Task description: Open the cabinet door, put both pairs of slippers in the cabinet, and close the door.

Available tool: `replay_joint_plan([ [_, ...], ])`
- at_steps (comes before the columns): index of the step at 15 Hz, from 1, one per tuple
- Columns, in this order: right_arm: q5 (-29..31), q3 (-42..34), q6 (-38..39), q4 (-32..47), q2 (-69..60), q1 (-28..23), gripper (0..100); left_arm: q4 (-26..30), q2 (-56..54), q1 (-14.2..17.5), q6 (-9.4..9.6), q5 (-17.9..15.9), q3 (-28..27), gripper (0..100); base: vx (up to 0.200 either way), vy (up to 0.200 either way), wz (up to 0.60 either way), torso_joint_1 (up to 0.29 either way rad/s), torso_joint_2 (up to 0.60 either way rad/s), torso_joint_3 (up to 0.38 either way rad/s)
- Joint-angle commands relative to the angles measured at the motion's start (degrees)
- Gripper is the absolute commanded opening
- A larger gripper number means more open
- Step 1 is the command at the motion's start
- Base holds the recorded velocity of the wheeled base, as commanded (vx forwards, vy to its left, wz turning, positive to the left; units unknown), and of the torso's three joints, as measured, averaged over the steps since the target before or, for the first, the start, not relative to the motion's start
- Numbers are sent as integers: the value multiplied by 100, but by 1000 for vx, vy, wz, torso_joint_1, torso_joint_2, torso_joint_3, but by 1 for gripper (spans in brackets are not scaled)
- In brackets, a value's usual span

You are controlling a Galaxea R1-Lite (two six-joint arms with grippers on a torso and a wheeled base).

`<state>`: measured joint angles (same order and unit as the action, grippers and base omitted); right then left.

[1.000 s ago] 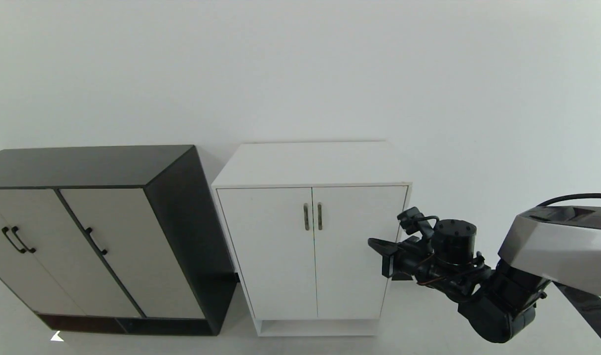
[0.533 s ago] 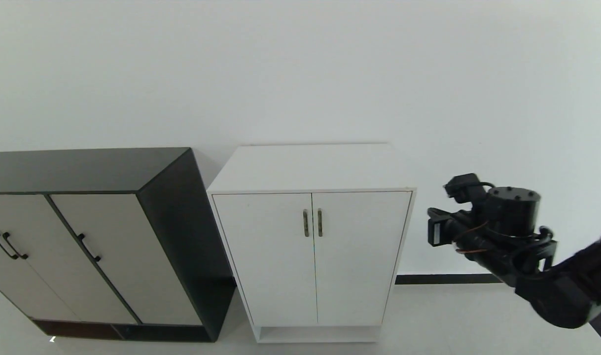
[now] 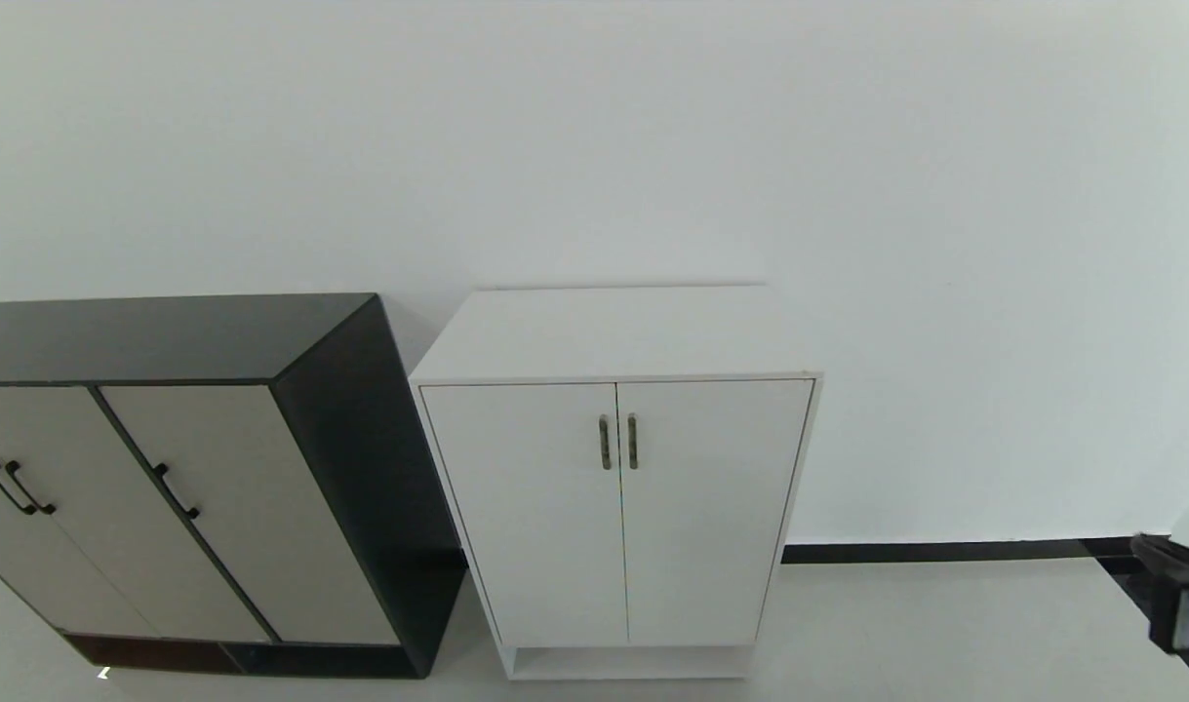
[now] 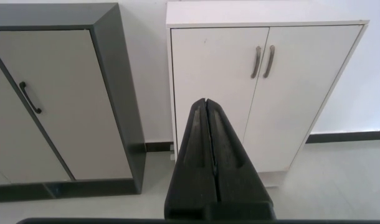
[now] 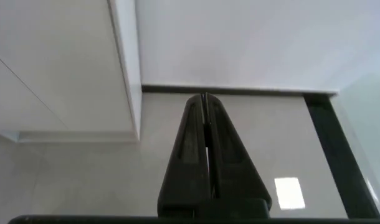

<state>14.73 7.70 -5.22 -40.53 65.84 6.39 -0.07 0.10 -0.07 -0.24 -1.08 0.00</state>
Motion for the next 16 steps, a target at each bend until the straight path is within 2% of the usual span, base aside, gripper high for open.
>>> replay_joint_plan([
  [1,-251,-691,399,1294,-2084,-595,0,-1,-1,-1,-20,3,0,0,0,0,0,0,0,0],
  [2,-348,-665,425,1786,-2524,-577,0,-1,-1,7,-20,3,0,0,0,0,0,0,0,0],
  [3,-559,-639,425,2612,-3306,-586,0,-1,-1,-1,-28,3,0,0,0,0,0,0,0,0],
  [6,-620,-770,443,3772,-4686,-560,0,-1,-1,7,-20,3,0,0,0,0,0,0,0,0],
  [8,-734,-744,522,3878,-4993,-401,0,-1,-1,7,-20,3,0,0,0,0,0,0,0,0],
  [10,-884,-735,522,3886,-5512,179,0,-1,-1,-1,-28,3,0,0,0,0,0,0,0,0],
  [12,-1086,-735,460,4106,-5934,319,0,-1,-1,-1,-28,3,0,0,0,0,0,0,0,0],
  [15,-1103,-735,407,4097,-5943,-683,0,-1,-1,-1,-20,3,0,0,0,0,0,0,0,0],
  [16,-1103,-735,399,4097,-6162,-762,0,-1,-1,-1,-28,3,0,0,0,0,0,0,0,0],
])
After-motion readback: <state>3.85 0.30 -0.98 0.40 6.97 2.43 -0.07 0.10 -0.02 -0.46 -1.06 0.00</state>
